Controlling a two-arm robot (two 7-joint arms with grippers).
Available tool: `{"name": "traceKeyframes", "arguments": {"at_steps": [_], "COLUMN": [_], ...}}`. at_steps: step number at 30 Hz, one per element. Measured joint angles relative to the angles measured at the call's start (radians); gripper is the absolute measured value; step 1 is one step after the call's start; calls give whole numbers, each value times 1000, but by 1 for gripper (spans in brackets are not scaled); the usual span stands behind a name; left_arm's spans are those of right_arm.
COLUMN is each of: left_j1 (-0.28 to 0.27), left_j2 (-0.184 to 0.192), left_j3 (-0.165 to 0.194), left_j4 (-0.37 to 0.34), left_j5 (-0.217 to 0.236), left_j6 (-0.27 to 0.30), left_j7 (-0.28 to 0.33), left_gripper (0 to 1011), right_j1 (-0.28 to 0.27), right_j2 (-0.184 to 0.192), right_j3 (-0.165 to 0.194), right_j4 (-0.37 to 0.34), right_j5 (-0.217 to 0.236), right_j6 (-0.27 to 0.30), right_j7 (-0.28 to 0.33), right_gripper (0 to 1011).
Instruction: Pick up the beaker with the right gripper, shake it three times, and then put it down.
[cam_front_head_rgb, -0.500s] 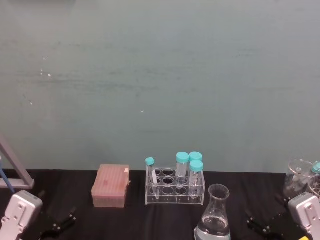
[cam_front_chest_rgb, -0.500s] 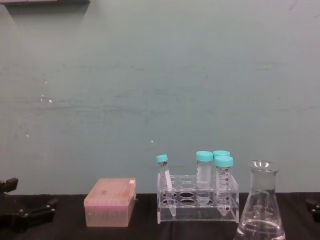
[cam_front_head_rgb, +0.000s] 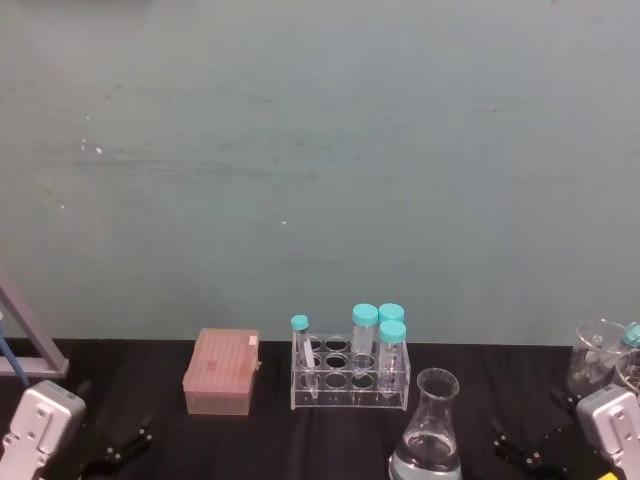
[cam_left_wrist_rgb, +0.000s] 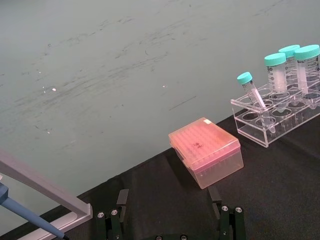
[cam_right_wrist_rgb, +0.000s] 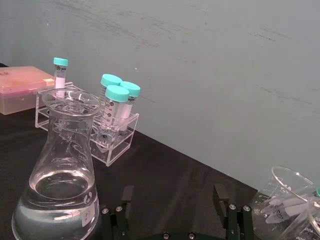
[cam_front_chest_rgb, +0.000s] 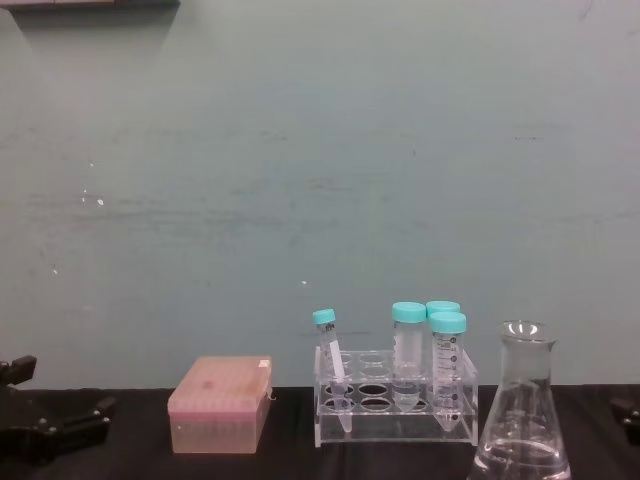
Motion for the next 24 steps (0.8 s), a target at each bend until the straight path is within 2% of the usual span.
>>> {"name": "traceKeyframes", "arguments": {"at_steps": [9,16,19,20,24], "left_j1": [0,0,0,0,0], "left_j2": [0,0,0,0,0], "left_j3": [0,0,0,0,0], "left_j4": [0,0,0,0,0], "left_j5": [0,0,0,0,0], "left_j6": [0,0,0,0,0], "left_j7": [0,0,0,0,0], "left_gripper": [1000,1000,1000,1000,1000], "right_j1": [0,7,26,26,53], "right_j2": [0,-24,-53,-53,-84], "right_j3": [2,49,85,85,128], "right_j4": [0,26,42,42,44], "right_j5": [0,12,44,44,115], "right_j6": [-1,-47,-50,-50,-88], "right_j7": [2,8,2,2,51], "right_gripper": [1000,1000,1000,1000,1000]}}
